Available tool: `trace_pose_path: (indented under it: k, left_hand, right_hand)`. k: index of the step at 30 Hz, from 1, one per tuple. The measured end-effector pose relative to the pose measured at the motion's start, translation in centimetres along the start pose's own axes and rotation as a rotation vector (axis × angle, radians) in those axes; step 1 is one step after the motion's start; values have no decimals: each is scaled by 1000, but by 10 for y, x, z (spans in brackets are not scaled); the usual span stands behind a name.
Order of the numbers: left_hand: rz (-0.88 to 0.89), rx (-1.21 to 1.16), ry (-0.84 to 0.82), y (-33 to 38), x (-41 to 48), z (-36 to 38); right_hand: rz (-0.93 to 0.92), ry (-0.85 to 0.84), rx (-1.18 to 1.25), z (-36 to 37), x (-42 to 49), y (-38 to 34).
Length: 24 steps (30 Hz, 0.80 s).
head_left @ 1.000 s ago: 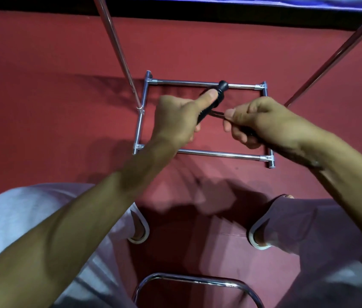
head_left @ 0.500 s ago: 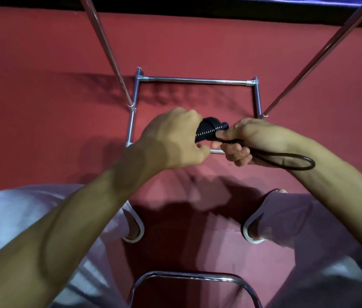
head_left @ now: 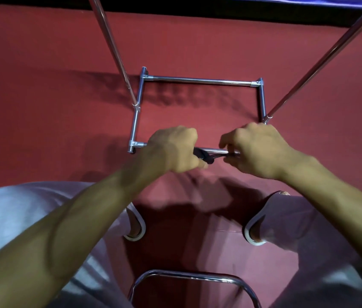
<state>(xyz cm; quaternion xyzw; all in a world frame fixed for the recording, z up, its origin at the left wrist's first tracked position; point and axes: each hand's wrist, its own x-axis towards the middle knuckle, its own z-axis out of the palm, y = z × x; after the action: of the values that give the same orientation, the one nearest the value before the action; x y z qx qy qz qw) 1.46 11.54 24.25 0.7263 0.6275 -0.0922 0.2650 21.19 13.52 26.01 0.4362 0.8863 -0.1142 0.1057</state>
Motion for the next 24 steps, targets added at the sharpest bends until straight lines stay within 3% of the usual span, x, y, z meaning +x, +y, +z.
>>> trace_pose_path:
  k: [3,6,11,15,19,21,24]
  left_hand:
    - [-16,-292,-301,-6,4,-6]
    - [45,-474,-548,-10,-3,-23]
    - [242,-745,-652,-22,-12,-57]
    - [390,-956,-764,-27,-15,-67]
    - [496,-992,-708,-21,-23,-68]
    - [525,-1008,-578,-21,-25,-70]
    - [550,-980,-408,-18,-25,-72]
  right_hand:
    - [-243,211,102,5,7,6]
    - [-366,259,367,1,7,11]
    - [-262,292,945,-18,-6,18]
    - [-300,314,1146,-18,-5,3]
    - [-283,74,1454,-15,1,0]
    - [-220,-97,1678,-13,6,0]
    - [-189,-253,1764,-8,13,4]
